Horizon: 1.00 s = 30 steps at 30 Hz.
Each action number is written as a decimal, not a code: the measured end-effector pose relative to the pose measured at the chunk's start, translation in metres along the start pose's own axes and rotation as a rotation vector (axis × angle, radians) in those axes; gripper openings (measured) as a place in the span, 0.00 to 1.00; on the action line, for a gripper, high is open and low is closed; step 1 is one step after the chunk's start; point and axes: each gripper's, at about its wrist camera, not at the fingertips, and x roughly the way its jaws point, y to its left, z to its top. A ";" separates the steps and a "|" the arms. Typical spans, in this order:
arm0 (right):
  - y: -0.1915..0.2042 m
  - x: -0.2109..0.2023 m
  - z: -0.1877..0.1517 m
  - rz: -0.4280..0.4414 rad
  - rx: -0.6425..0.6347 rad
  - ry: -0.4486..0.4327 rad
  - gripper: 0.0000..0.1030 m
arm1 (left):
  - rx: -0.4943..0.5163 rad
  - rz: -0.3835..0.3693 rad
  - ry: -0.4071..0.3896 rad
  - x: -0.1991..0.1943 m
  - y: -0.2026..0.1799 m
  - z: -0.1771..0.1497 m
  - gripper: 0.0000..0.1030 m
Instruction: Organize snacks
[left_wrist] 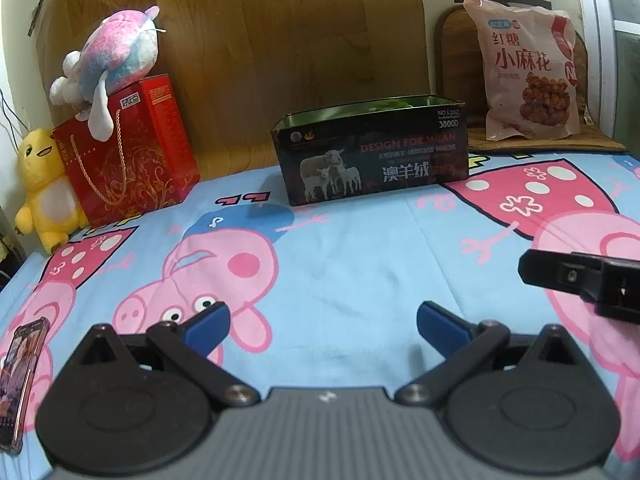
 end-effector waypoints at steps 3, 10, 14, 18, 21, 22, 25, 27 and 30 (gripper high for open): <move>0.000 0.000 0.000 0.001 0.000 0.000 0.60 | 0.000 0.006 0.000 0.000 0.000 0.000 1.00; 0.001 0.002 0.001 0.005 0.004 0.011 0.60 | 0.008 0.015 -0.021 -0.002 0.001 0.001 1.00; 0.004 0.004 0.001 -0.004 -0.008 0.013 0.60 | 0.018 0.020 -0.059 -0.006 -0.001 0.002 1.00; 0.007 0.007 0.001 -0.021 -0.022 0.018 0.60 | 0.043 0.024 -0.057 -0.004 -0.006 0.004 1.00; 0.005 0.005 0.001 -0.021 -0.012 0.001 0.60 | 0.029 0.021 -0.046 -0.005 -0.006 0.006 1.00; 0.004 0.005 0.001 -0.024 -0.012 0.002 0.60 | 0.028 0.030 -0.041 -0.005 -0.007 0.007 1.00; 0.006 0.006 0.001 -0.031 -0.022 0.007 0.60 | 0.037 0.059 -0.031 -0.007 -0.010 0.006 1.00; 0.006 0.005 0.001 -0.031 -0.022 0.002 0.60 | 0.036 0.071 -0.014 -0.007 -0.011 0.005 1.00; 0.005 0.001 0.000 -0.025 -0.018 -0.007 0.60 | 0.034 0.088 0.010 -0.009 -0.011 0.004 1.00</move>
